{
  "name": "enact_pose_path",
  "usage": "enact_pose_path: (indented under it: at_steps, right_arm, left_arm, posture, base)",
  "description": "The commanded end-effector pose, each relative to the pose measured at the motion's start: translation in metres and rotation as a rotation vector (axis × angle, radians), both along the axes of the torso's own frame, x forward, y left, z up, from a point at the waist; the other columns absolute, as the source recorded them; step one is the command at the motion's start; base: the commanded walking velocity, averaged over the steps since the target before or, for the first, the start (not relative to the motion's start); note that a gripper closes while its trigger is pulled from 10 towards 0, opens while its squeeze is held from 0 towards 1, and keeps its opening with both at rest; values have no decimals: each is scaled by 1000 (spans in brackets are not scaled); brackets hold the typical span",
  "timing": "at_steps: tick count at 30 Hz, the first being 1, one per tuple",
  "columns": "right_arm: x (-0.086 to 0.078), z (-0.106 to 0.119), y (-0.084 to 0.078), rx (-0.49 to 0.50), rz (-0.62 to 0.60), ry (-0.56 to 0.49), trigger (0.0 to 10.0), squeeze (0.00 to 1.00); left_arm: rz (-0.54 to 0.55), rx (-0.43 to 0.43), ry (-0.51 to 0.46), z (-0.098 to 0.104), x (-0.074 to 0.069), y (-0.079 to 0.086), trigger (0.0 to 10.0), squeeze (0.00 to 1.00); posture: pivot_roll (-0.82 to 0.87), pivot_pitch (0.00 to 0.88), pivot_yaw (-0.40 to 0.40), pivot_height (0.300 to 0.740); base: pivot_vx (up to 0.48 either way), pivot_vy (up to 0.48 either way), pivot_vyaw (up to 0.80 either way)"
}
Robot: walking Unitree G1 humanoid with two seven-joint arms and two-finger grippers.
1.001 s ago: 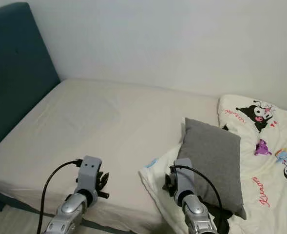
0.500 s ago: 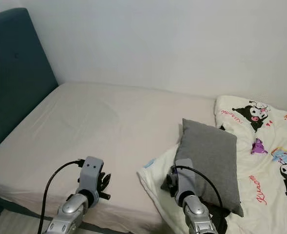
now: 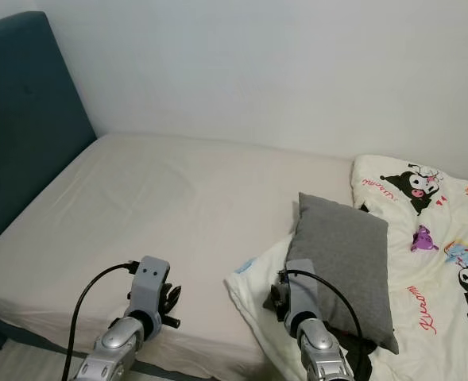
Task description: Clean up the room
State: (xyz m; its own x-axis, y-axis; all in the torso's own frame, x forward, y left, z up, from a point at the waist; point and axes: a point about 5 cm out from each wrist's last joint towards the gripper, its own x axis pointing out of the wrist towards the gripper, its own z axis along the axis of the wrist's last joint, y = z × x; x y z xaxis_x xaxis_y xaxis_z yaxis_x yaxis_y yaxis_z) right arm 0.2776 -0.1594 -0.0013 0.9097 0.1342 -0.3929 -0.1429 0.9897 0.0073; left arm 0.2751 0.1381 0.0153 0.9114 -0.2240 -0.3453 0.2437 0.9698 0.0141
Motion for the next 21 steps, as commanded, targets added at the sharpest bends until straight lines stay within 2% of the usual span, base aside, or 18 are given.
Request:
enact_pose_path:
  at_steps: [1, 6, 21]
  right_arm:
    - [-5, -6, 0, 23, -15, 31, 10000, 0]
    - [-6, -6, 0, 25, -15, 32, 10000, 0]
    - [-8, -7, 1, 30, -11, 37, 10000, 0]
  left_arm:
    - [-12, 11, 35, -5, -3, 0, 10000, 0]
    - [-15, 14, 37, -6, -3, 0, 10000, 0]
    - [-23, 20, 49, -8, -6, 0, 10000, 0]
  posture:
    - [30, 129, -34, 740]
    - [30, 129, -34, 740]
    - [30, 123, -33, 740]
  base:
    - [0, 0, 0]
    - [-53, 0, 0]
    - [-363, 0, 0]
